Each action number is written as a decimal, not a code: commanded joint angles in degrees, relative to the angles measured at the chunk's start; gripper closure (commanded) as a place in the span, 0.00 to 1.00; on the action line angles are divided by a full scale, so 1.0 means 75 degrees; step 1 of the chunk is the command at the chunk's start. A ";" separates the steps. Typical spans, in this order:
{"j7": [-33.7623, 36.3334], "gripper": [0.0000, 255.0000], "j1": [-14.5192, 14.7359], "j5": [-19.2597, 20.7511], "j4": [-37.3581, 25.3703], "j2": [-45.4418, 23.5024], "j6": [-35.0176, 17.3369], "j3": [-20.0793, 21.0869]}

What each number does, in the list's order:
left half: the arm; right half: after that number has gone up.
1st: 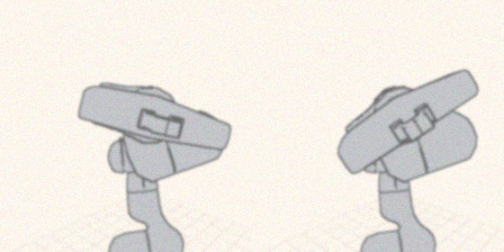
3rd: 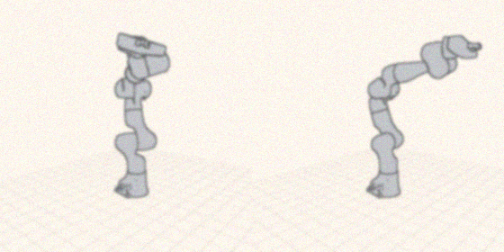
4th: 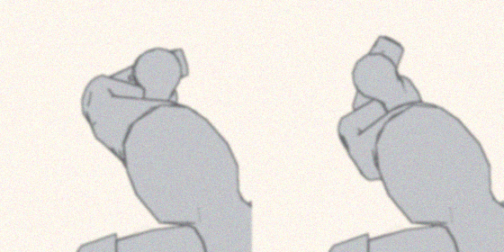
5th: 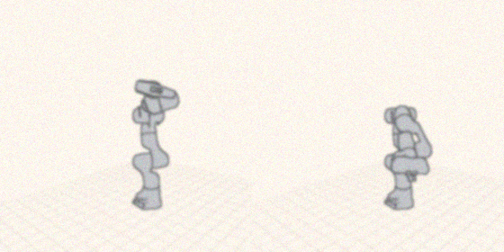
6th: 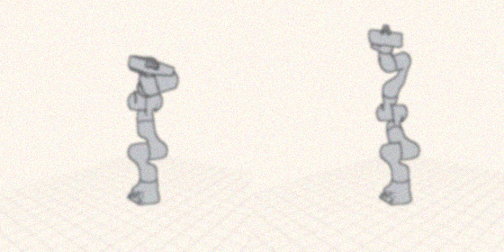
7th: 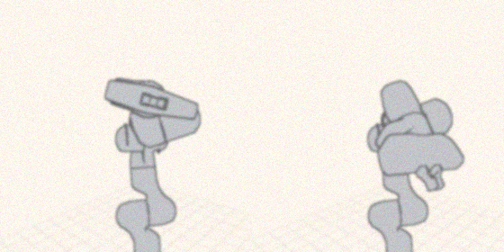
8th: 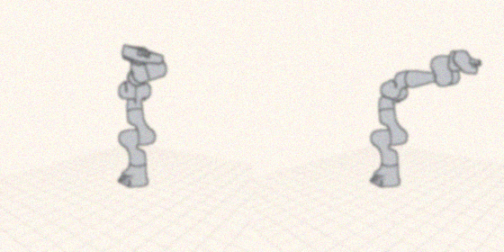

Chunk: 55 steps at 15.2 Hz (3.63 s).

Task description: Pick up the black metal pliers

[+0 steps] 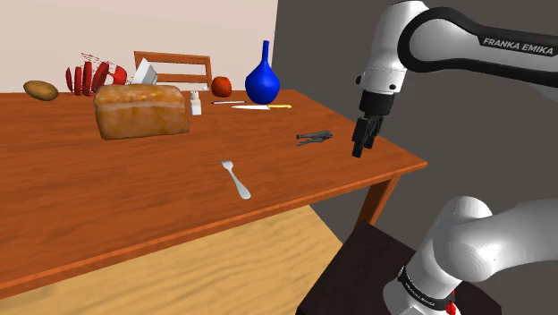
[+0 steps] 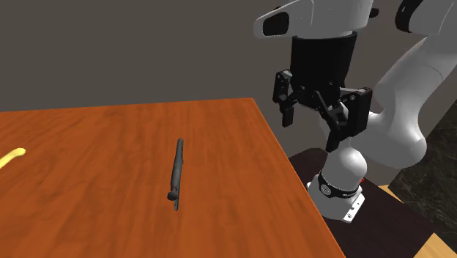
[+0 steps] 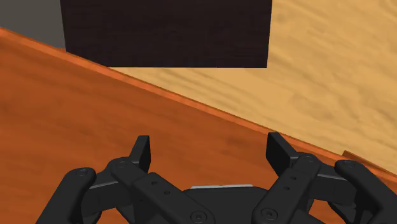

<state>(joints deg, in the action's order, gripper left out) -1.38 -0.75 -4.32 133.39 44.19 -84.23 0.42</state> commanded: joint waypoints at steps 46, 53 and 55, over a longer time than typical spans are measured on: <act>-0.9639 1.00 0.1568 0.2168 -0.3009 -0.4711 -0.2027 -0.2349; -0.9750 1.00 0.1585 0.2134 -0.3762 -0.4748 -0.1318 -0.2323; -0.9785 1.00 0.1589 0.2122 -0.3995 -0.4775 -0.1113 -0.2318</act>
<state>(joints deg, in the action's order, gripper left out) -74.52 11.20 11.61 104.34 8.43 -93.43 -16.92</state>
